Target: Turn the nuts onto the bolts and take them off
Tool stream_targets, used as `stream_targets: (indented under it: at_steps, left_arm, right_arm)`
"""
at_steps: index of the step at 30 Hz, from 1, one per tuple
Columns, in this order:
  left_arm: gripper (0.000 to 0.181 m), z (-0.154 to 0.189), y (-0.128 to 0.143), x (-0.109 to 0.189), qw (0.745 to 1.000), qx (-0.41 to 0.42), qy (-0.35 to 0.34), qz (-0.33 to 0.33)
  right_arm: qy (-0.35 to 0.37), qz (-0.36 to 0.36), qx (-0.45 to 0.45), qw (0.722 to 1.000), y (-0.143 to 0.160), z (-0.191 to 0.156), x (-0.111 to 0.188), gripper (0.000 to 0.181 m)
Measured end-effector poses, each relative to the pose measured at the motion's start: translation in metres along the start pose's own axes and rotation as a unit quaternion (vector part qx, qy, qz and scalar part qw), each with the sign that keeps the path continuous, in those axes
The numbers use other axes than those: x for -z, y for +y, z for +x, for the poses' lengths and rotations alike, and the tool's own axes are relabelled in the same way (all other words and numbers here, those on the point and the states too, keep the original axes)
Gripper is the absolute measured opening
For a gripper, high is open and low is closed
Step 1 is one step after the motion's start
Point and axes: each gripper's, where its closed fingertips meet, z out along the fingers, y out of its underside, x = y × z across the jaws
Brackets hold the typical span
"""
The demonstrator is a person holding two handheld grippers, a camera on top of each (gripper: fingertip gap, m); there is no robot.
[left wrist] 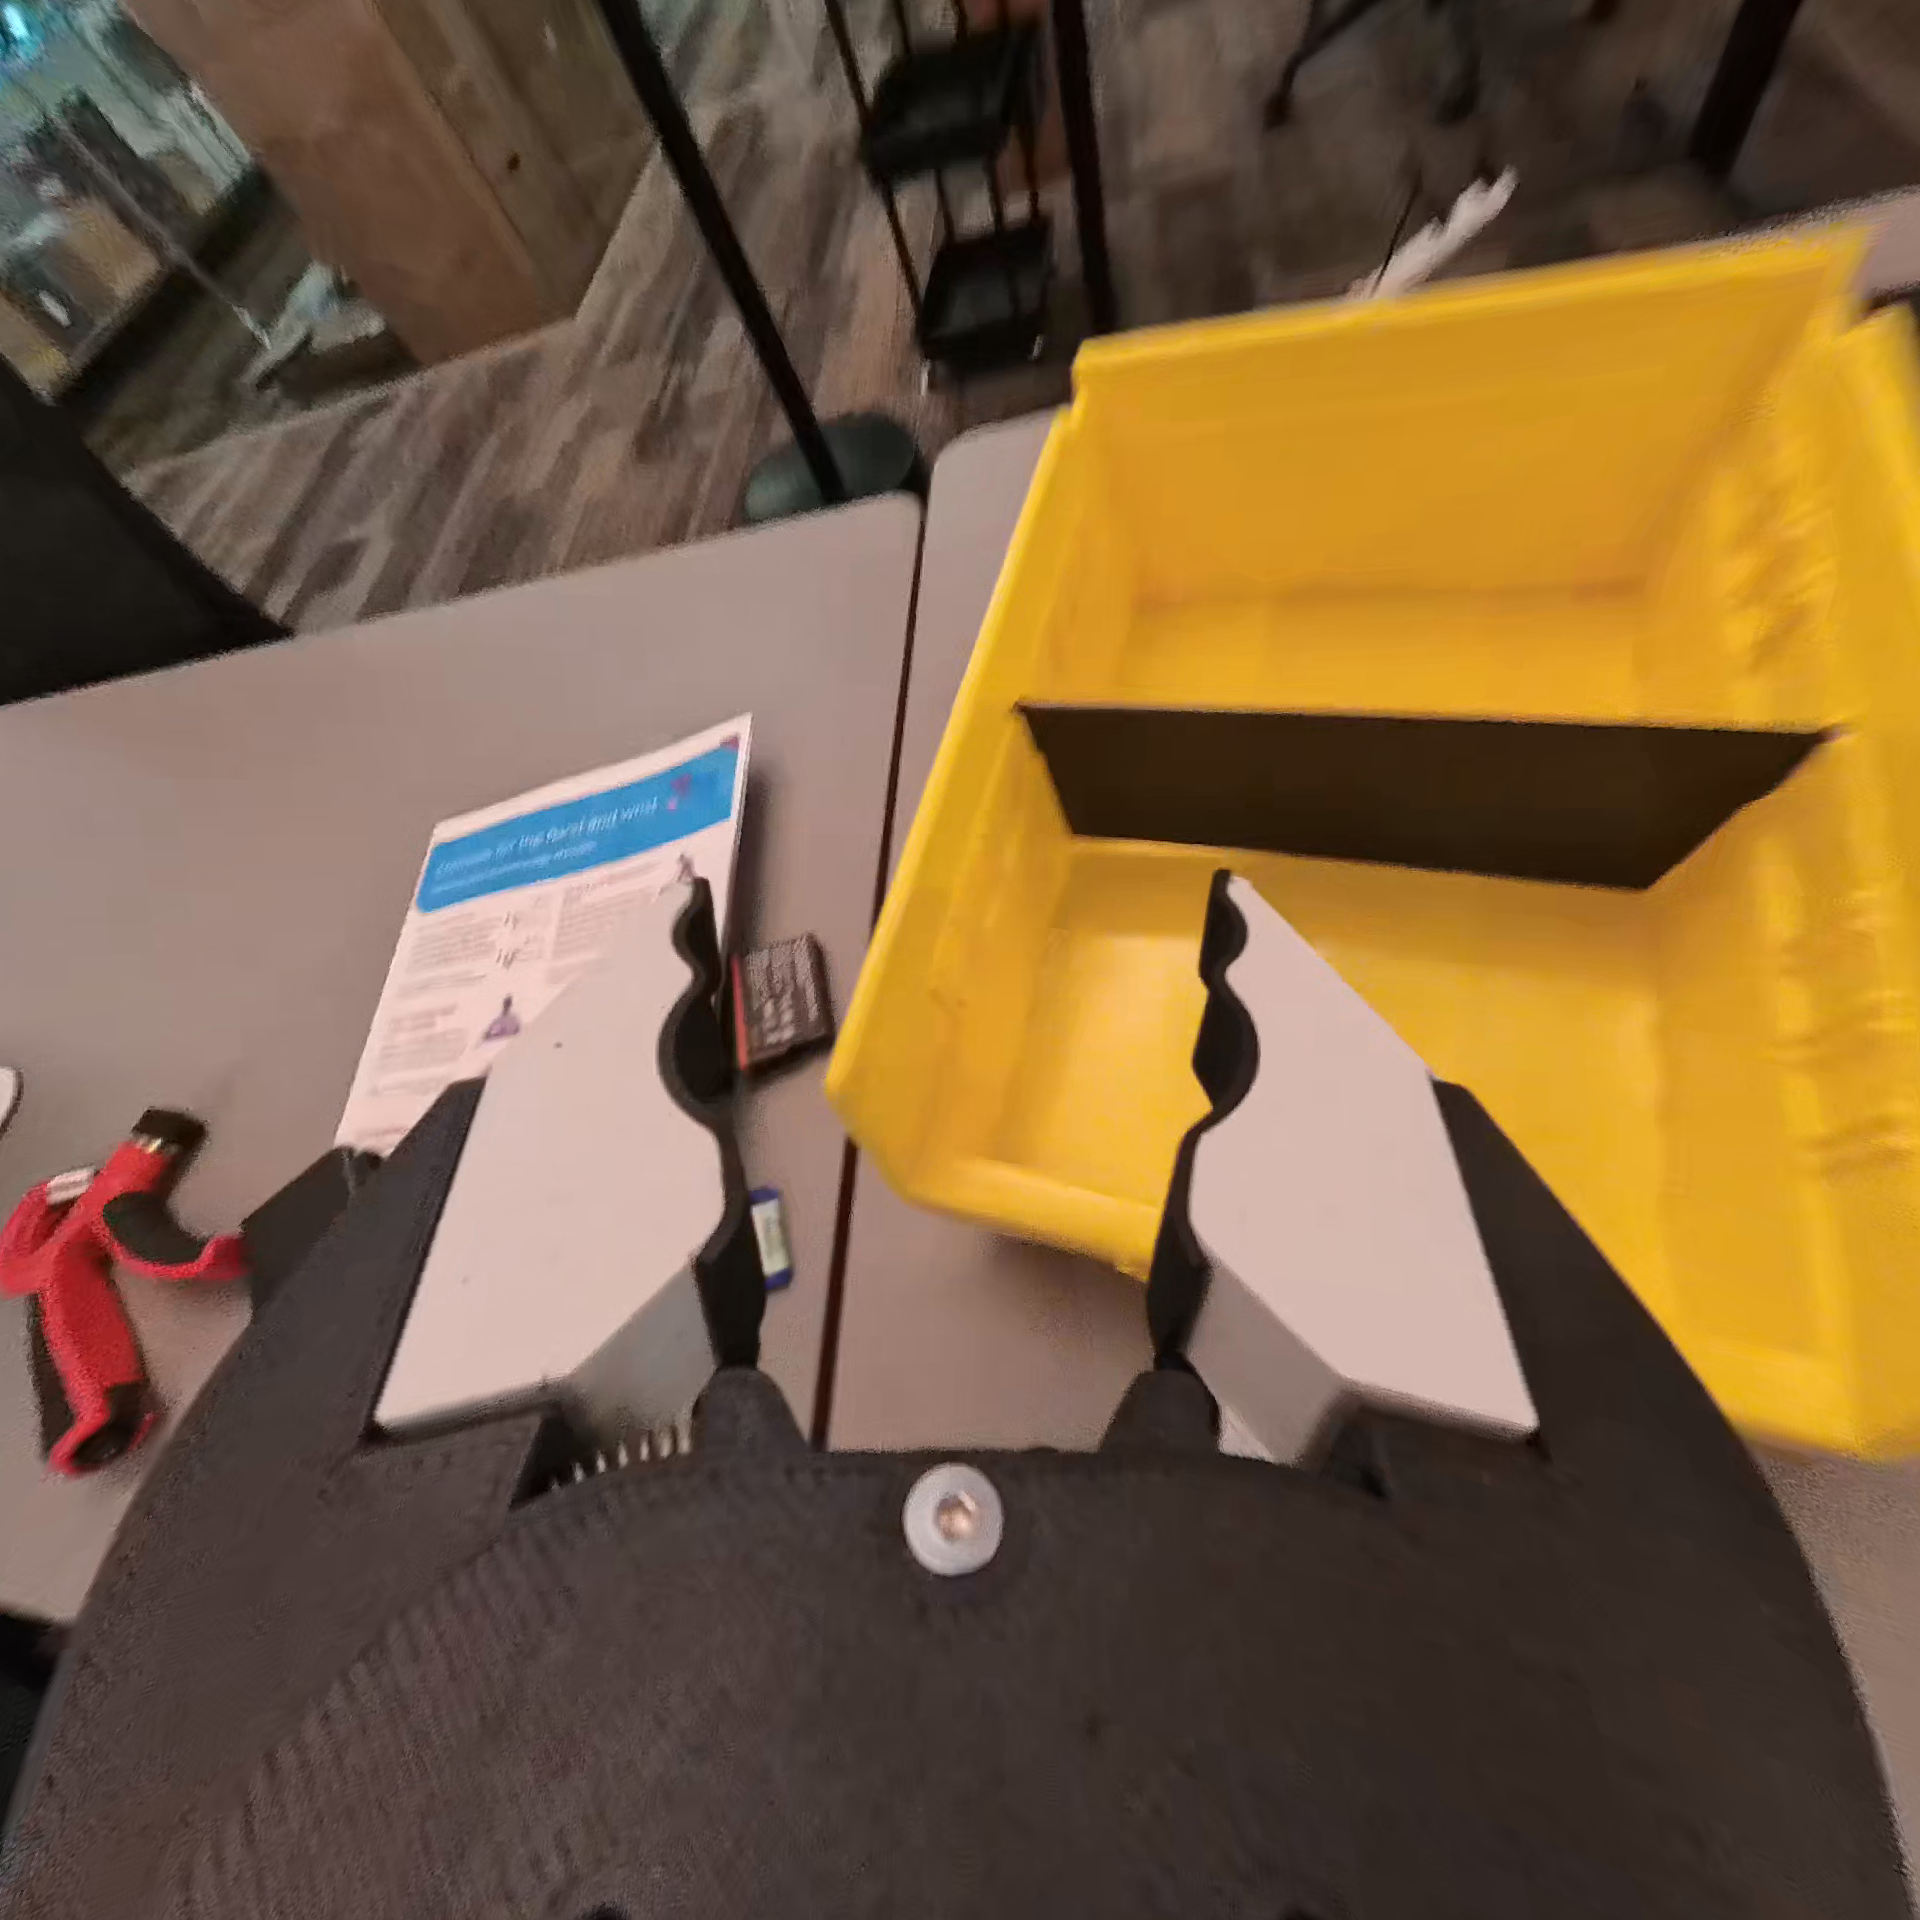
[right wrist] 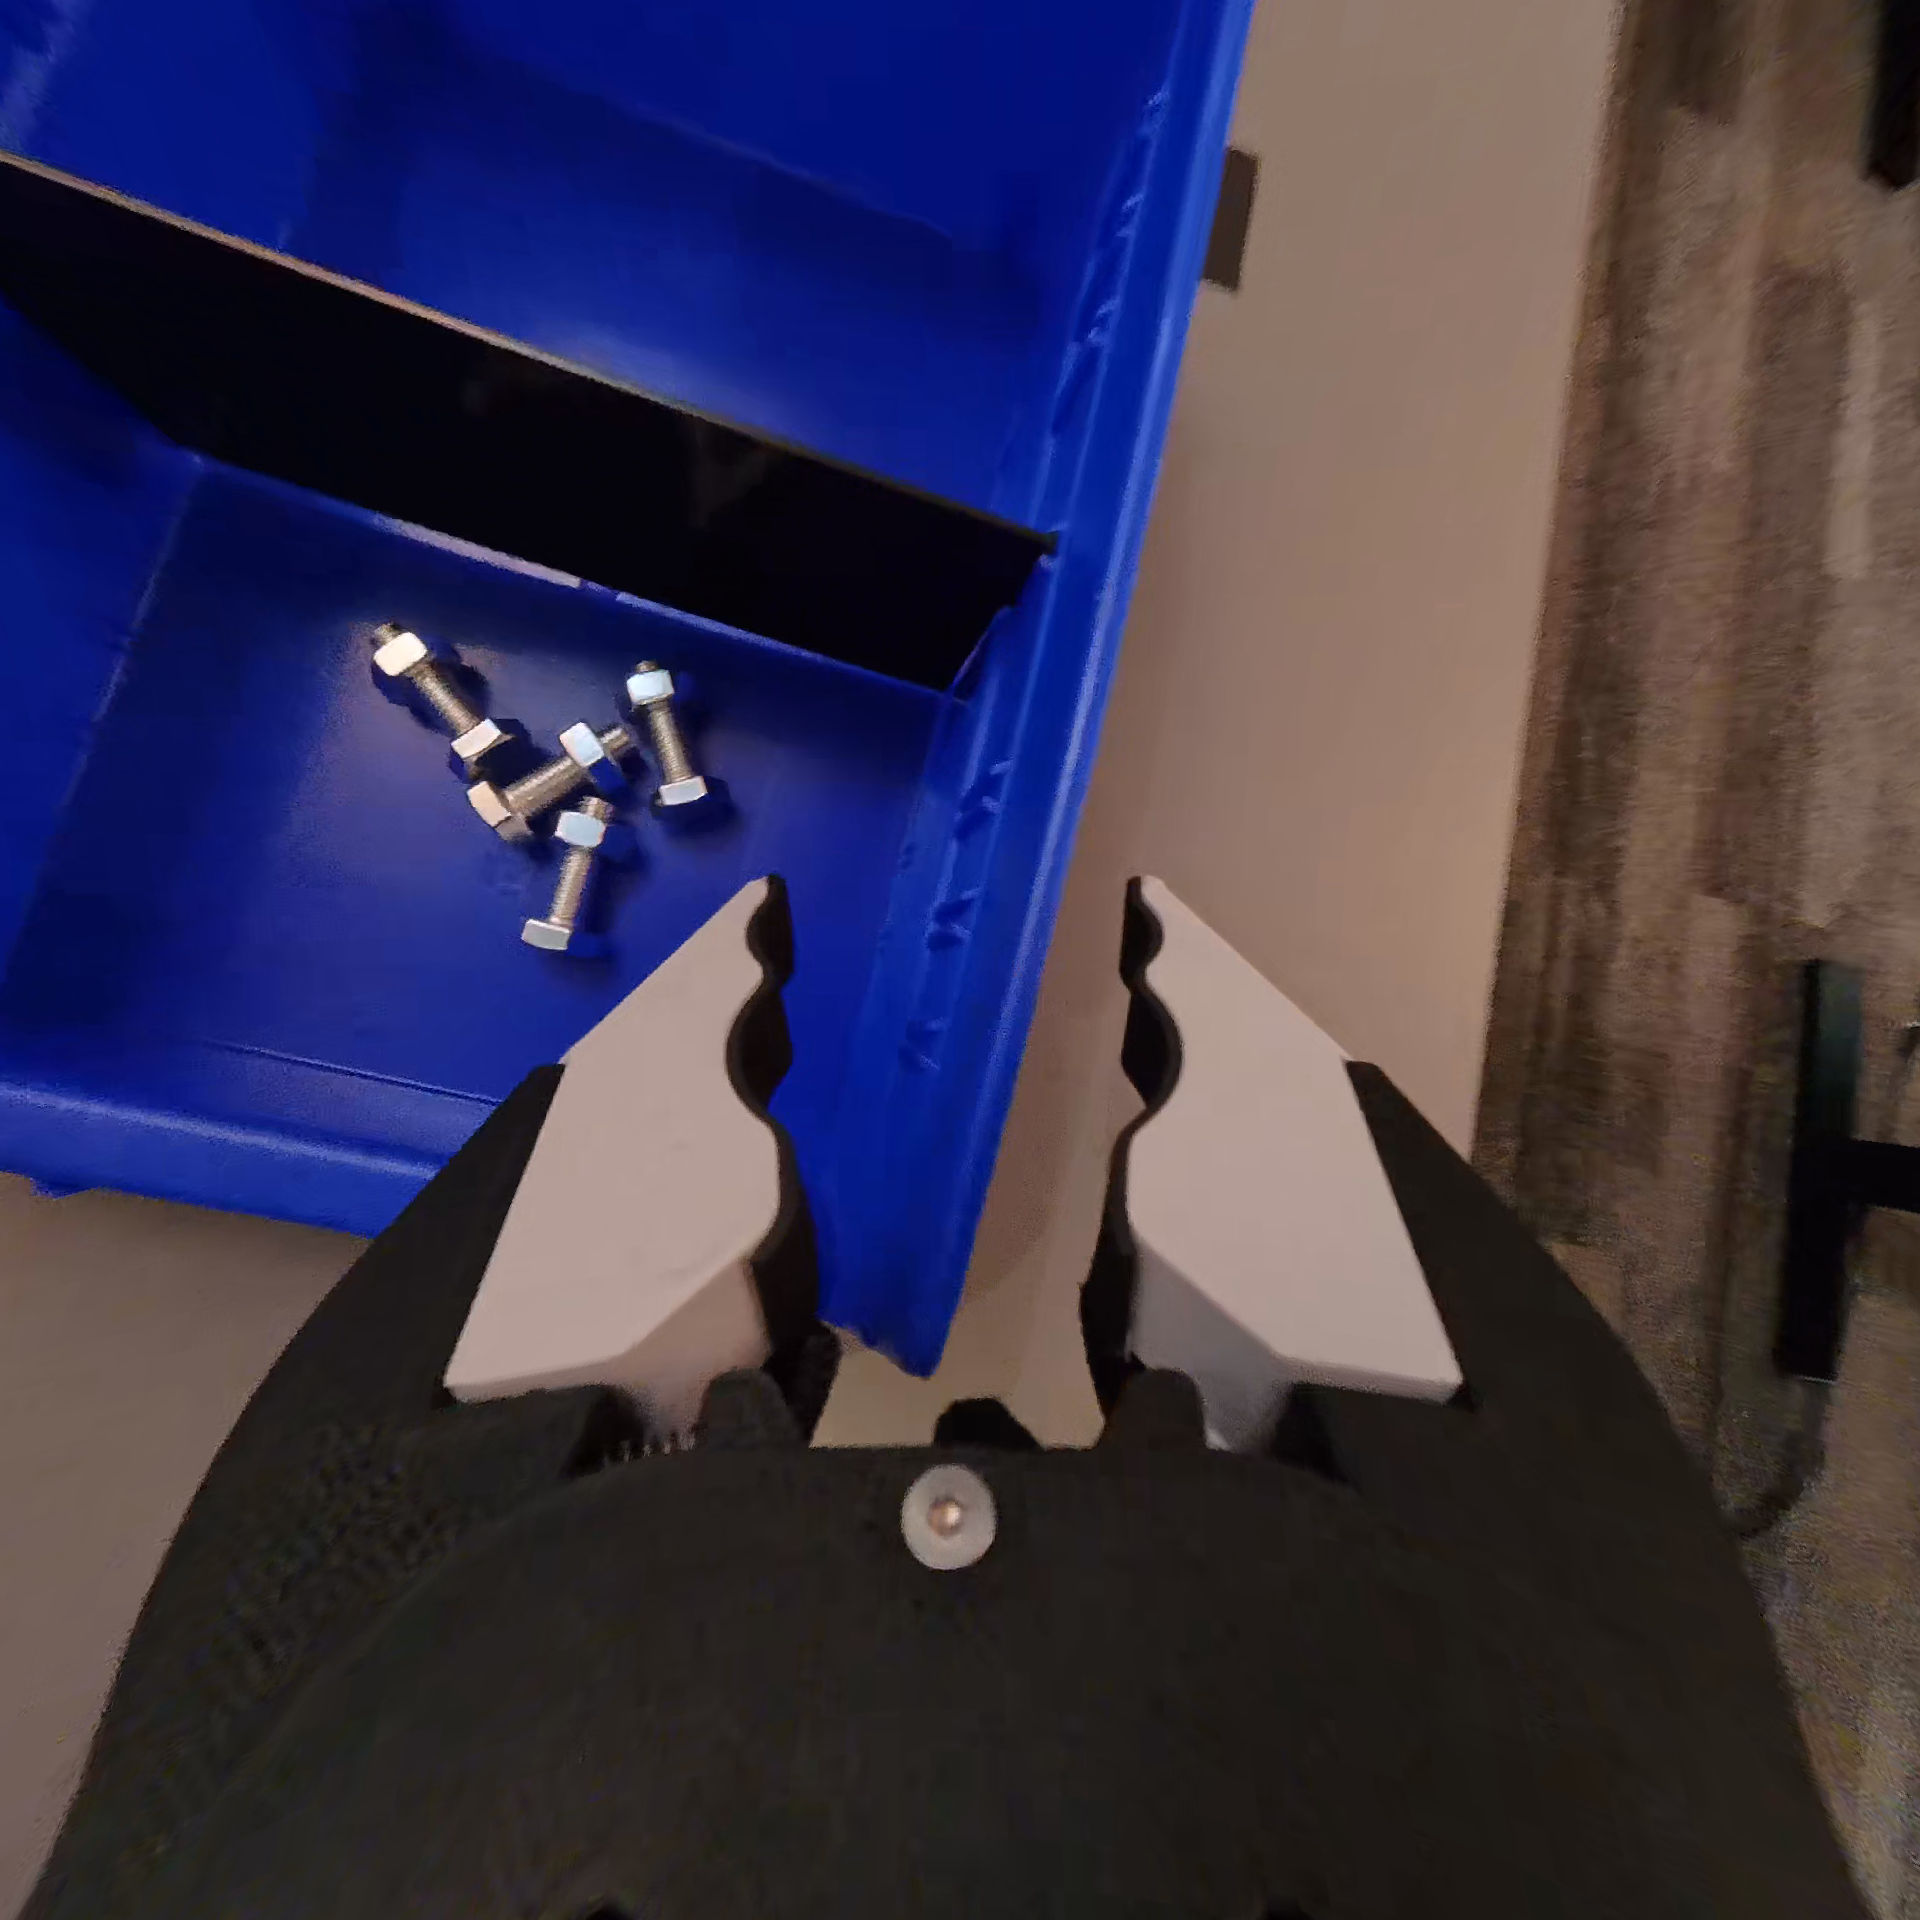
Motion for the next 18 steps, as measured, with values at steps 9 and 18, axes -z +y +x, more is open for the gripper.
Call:
stream_targets:
  at_steps: [9, 18]
  left_arm:
    - [0.044, -0.005, 0.064, -0.064, 0.992, 0.004, 0.066, -0.109]
    - [0.002, 0.017, 0.054, -0.067, 0.985, 0.074, 0.146, -0.059]
  right_arm:
    - [-0.033, -0.024, 0.004, 0.999, 0.009, -0.007, -0.020, 0.016]
    - [-0.049, -0.017, -0.026, 0.998, 0.008, -0.012, -0.018, 0.006]
